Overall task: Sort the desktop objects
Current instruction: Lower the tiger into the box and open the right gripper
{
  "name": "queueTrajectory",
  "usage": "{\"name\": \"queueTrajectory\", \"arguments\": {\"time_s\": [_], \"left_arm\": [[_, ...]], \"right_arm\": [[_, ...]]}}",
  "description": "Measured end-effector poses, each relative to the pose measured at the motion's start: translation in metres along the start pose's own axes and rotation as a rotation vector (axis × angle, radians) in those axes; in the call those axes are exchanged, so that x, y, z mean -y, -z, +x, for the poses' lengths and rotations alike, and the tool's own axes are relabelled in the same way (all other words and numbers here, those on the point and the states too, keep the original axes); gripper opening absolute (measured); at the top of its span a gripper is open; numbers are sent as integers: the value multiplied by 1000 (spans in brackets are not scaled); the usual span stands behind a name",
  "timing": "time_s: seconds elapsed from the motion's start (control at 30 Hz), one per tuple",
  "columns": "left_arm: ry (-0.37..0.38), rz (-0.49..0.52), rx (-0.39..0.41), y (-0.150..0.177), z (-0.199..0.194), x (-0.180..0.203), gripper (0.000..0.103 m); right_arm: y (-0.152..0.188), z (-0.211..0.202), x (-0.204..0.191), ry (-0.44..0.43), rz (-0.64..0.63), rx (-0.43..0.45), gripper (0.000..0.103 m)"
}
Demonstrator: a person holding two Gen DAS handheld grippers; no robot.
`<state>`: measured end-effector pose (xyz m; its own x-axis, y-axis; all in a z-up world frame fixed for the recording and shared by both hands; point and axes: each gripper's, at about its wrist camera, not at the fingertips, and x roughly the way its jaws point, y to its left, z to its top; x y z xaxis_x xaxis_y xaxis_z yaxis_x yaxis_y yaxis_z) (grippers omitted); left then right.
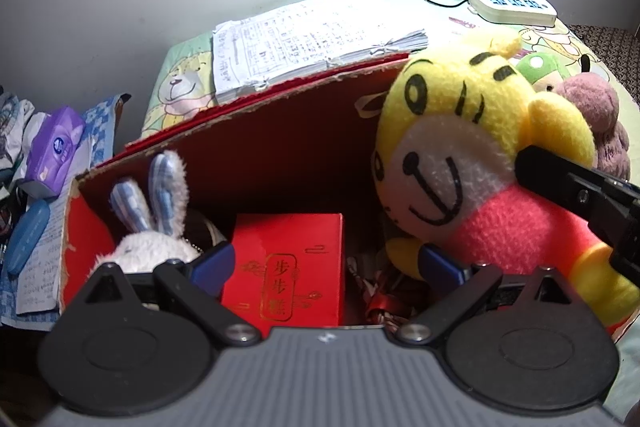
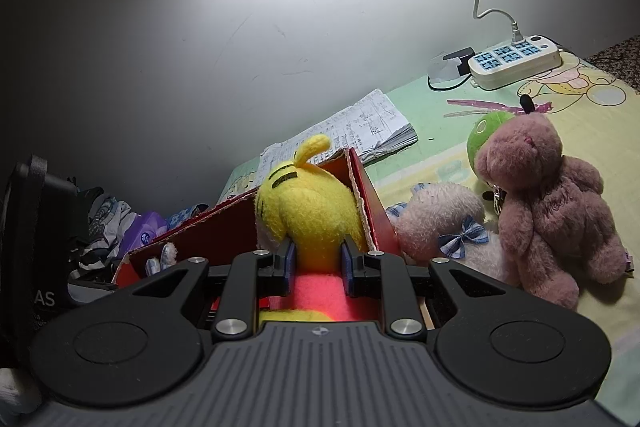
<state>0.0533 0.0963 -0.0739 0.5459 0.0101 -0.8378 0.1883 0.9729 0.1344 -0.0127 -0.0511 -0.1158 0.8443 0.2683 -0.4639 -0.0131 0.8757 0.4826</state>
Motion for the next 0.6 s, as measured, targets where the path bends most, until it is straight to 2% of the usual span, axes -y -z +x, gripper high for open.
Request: {"name": "queueTrajectory", "arguments": {"time_s": [0.3, 0.37, 0.43, 0.6], "left_arm": [[-13, 6, -9, 0, 2, 1, 99], [-17, 9, -12, 0, 2, 2, 99], [-19, 11, -15, 0, 3, 3, 99], [-22, 16, -22, 0, 4, 4, 99]], "right_arm": [[-3, -3, 3, -21, 37, -15, 24], [-4, -4, 4, -24, 43, -15, 26], [-4, -7, 4, -9, 41, -7, 33], [-4, -11, 10, -37, 55, -14, 33]]}}
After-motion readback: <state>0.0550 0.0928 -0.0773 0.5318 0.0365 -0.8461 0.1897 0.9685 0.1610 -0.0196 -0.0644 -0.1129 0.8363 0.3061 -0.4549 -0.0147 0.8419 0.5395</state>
